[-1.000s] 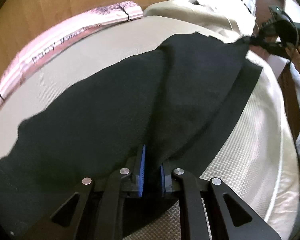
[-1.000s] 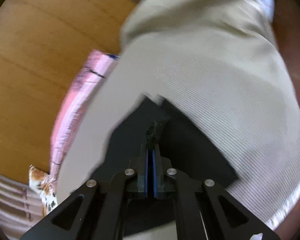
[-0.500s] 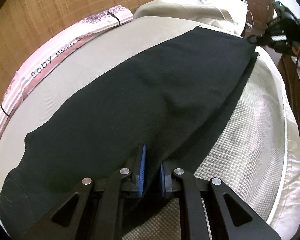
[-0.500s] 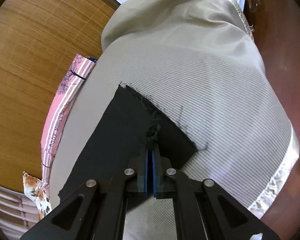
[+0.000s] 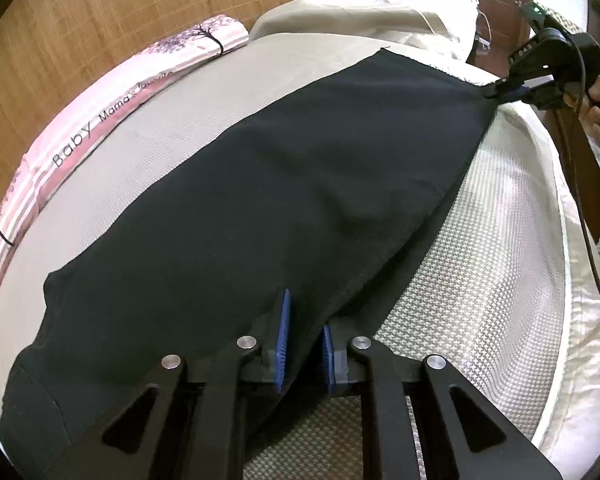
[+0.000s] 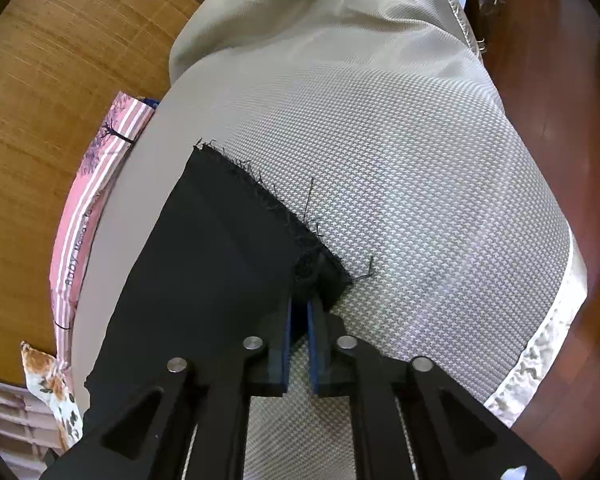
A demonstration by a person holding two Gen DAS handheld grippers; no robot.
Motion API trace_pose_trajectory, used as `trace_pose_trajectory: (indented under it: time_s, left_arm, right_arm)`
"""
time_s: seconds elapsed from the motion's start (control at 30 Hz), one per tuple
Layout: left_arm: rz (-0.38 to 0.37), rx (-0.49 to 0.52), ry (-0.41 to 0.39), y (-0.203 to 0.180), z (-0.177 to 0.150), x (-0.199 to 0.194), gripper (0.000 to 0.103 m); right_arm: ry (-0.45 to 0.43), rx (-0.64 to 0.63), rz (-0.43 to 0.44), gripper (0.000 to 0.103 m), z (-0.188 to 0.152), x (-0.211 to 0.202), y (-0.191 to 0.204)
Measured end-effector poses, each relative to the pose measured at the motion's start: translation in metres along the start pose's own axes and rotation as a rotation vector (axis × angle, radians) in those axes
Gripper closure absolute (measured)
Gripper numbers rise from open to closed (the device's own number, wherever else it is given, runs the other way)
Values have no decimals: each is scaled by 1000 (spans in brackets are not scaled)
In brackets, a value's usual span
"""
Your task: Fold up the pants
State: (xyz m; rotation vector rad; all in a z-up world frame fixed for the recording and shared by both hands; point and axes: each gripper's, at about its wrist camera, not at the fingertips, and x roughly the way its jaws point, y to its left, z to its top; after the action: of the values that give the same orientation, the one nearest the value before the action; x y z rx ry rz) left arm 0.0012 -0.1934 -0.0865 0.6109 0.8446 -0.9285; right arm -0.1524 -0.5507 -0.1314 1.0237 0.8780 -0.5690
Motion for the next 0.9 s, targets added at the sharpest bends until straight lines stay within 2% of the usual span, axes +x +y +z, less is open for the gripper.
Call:
trace_pose_trajectory:
  time_s: [0.03, 0.07, 0.13, 0.27, 0.37, 0.4, 0.47, 0.57, 0.67, 0.77, 0.8, 0.9]
  left_arm:
    - [-18, -19, 7, 3, 1, -1, 84]
    - [-34, -33, 11, 6, 1, -3, 78]
    - [-69, -62, 12, 11, 1, -8, 69]
    - [-133, -120, -64, 28, -3, -42, 52]
    - [-107, -184, -131, 53, -10, -65, 45]
    - [-63, -224, -154, 68, -15, -71, 43]
    - [-5, -281, -166, 89, -24, -73, 43]
    - [102, -410, -140, 129, -49, -68, 43]
    - [175, -511, -118, 159, -75, -63, 43]
    - [208, -561, -110, 175, -92, -61, 43]
    - [222, -575, -92, 180, -99, -58, 43]
    - [221, -631, -39, 188, -117, -50, 44]
  right_arm:
    - [1, 9, 2, 80, 0, -4, 2]
    - [1, 10, 3, 75, 0, -7, 2]
    - [-16, -7, -13, 74, 0, -19, 9]
    - [-65, -66, -49, 74, 5, -42, 31]
    - [-61, -163, -4, 74, 7, -48, 70]
    - [-56, -197, 8, 74, 5, -47, 83]
    - [-13, -325, 63, 74, -4, -34, 134]
    - [72, -470, 135, 74, -27, -6, 200]
    - [203, -624, 222, 74, -64, 37, 283]
    - [298, -752, 265, 73, -100, 70, 347]
    - [352, -800, 283, 72, -116, 87, 373]
    - [449, -888, 306, 67, -155, 119, 421]
